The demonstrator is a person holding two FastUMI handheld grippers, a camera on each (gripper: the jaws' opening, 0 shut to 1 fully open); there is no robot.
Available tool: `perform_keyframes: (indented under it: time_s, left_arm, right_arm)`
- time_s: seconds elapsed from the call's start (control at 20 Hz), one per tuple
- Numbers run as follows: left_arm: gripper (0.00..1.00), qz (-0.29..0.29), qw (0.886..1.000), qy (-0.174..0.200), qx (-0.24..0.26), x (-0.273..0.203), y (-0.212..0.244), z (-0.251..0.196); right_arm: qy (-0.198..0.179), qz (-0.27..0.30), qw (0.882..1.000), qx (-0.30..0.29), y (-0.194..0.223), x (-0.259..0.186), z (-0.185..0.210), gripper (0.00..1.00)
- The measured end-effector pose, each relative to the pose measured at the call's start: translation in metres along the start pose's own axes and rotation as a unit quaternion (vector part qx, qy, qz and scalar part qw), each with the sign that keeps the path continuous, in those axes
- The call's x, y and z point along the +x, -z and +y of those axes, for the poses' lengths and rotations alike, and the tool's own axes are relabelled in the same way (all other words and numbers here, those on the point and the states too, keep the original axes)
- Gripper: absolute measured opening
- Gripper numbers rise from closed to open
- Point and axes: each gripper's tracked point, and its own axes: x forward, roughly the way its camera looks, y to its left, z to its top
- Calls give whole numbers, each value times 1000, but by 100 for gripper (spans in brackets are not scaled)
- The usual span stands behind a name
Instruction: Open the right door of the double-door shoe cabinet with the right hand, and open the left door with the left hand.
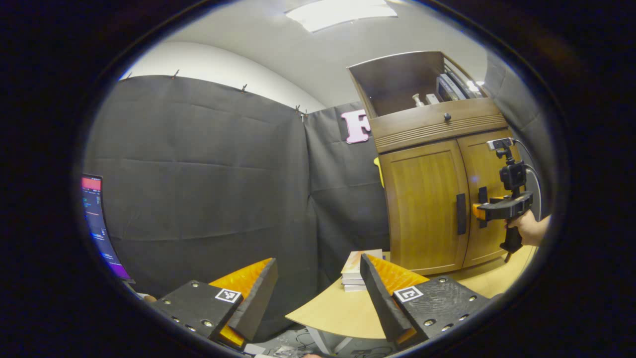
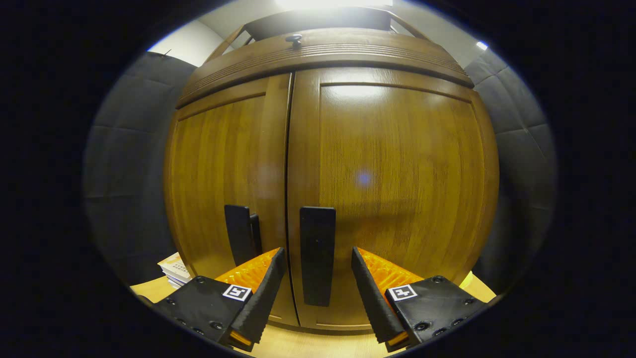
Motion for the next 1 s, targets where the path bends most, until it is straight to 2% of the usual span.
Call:
perform_keyframes:
  time_s: [0.05,0.2,0.25,0.35,0.4,0.45,0.5,0.7,1.0]
  left_arm:
    - [95,3,1000,-3,0,2,1,1]
    - [95,9,1000,-5,-1,2,4,2]
    - [95,8,1000,-4,-1,2,3,2]
    - [95,7,1000,0,0,2,3,2]
    - [95,6,1000,3,-1,2,3,1]
    - [95,5,1000,7,-3,2,2,1]
    - [95,4,1000,11,-4,2,3,1]
    - [95,-9,1000,29,-8,2,-1,-3]
    - [95,-17,997,67,-17,-3,-7,-11]
  right_arm:
    - [0,4,1000,1,2,5,0,82]
    - [6,8,1000,10,4,12,1,46]
    - [6,11,1000,10,3,12,2,45]
    - [13,9,1000,2,4,13,1,34]
    - [12,8,1000,1,4,13,2,22]
    - [10,10,1000,11,5,17,2,25]
    - [6,15,1000,12,6,13,2,12]
    - [4,12,1000,18,4,6,3,12]
    - [-5,7,1000,19,9,-26,3,12]
